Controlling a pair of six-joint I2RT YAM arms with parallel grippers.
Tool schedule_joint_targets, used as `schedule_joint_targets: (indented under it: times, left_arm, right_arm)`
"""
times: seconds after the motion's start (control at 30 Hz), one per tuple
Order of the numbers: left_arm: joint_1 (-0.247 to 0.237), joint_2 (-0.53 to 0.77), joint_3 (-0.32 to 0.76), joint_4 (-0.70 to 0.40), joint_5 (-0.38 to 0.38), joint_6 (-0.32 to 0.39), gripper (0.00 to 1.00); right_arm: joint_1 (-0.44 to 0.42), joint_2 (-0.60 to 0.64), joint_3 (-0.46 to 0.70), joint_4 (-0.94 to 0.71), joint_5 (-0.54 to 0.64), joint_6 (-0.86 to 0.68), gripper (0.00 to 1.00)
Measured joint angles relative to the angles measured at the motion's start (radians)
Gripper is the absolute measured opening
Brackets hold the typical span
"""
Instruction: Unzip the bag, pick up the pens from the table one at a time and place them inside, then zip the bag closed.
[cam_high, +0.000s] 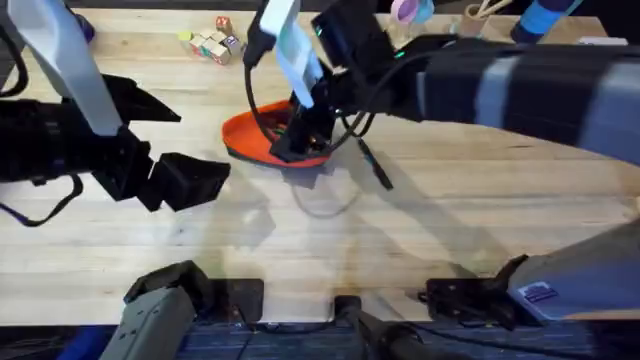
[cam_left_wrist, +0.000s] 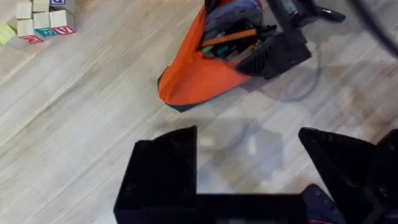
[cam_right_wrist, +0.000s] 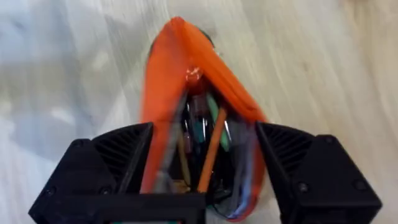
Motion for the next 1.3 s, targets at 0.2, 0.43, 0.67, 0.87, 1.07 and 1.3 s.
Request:
schedule_joint_targets:
  times: [0.2, 0.43, 0.67, 0.87, 1.07, 1.3]
  left_arm:
    - [0.000, 0.000, 0.000, 0.000, 0.000, 0.000, 0.992]
    - [0.000, 0.000, 0.000, 0.000, 0.000, 0.000, 0.993]
    - [0.000, 0.000, 0.000, 0.000, 0.000, 0.000, 0.993]
    - [0.000, 0.000, 0.000, 0.000, 0.000, 0.000, 0.994]
    - [0.000, 0.000, 0.000, 0.000, -0.002, 0.000, 0.994]
    - [0.000, 0.000, 0.000, 0.001, -0.002, 0.000, 0.993]
  right_arm:
    - [-0.001, -0.159, 0.000, -0.100, 0.007, 0.023, 0.997]
    - [-0.004, -0.273, 0.000, -0.222, 0.077, 0.073, 0.997]
    - [-0.036, -0.377, 0.000, -0.403, 0.121, 0.191, 0.997]
    - [-0.106, -0.409, 0.000, -0.520, 0.128, 0.312, 0.997]
    - [-0.175, -0.409, 0.000, -0.590, 0.183, 0.373, 0.997]
    - [-0.196, -0.409, -0.008, -0.590, 0.226, 0.387, 0.996]
